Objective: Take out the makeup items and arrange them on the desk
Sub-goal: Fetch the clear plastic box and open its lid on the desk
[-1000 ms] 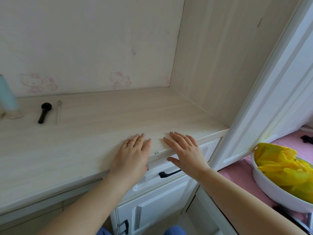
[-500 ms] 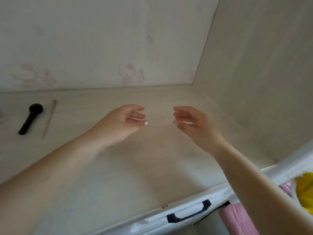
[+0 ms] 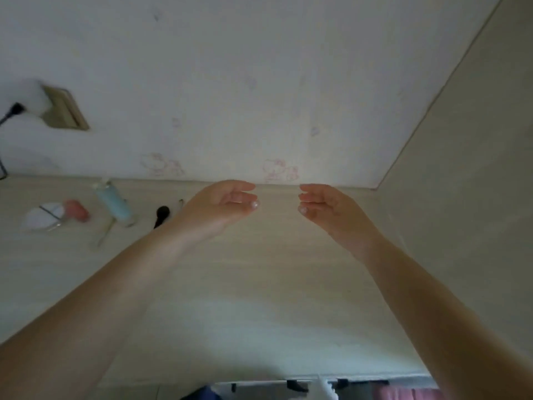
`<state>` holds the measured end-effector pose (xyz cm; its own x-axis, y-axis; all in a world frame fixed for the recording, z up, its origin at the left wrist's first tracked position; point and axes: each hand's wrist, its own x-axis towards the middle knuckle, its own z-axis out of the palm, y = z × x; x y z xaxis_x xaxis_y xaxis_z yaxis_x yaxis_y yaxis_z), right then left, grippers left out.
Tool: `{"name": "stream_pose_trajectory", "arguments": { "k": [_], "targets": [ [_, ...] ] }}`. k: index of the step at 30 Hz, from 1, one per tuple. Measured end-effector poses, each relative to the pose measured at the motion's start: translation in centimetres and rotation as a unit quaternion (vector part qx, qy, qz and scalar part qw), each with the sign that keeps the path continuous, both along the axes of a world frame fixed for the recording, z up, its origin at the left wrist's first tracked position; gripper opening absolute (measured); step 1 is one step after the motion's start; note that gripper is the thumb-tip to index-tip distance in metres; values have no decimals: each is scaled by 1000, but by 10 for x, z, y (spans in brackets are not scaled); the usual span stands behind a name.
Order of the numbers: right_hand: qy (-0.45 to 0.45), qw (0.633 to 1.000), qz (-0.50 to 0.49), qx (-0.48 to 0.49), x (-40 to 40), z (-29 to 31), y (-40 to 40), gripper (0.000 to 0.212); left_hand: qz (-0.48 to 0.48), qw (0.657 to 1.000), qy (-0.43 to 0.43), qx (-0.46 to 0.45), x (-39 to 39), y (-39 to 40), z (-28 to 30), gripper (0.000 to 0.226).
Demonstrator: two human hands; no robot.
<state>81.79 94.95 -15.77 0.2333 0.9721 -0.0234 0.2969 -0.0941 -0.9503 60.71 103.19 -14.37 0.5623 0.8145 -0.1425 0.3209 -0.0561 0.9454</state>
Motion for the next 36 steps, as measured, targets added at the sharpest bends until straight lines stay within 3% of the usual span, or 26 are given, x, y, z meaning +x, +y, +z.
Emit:
{"name": "stream_pose_trajectory", "arguments": {
  "k": [9, 15, 18, 27, 32, 34, 36],
  "targets": [
    [23, 985, 173, 11, -17, 43, -28, 34, 193, 981, -5, -25, -21, -127, 39, 32],
    [0, 942, 334, -21, -53, 36, -87, 32, 325, 944, -21, -53, -43, -254, 40, 42],
    [13, 907, 418, -47, -87, 31, -119, 33, 421, 904, -34, -68, -59, -316, 38, 29],
    [-5, 802, 593, -65, -200, 22, -228, 36, 622, 778, -33, -80, -111, -482, 36, 22],
    [2, 737, 672, -72, -260, 19, -301, 31, 709, 700, -40, -75, -132, -585, 43, 35],
    [0, 715, 695, -67, -277, 23, -325, 30, 726, 683, -39, -69, -137, -616, 46, 37],
    [2, 671, 739, -61, -316, 24, -395, 29, 764, 642, -41, -50, -151, -693, 47, 37]
  ]
}}
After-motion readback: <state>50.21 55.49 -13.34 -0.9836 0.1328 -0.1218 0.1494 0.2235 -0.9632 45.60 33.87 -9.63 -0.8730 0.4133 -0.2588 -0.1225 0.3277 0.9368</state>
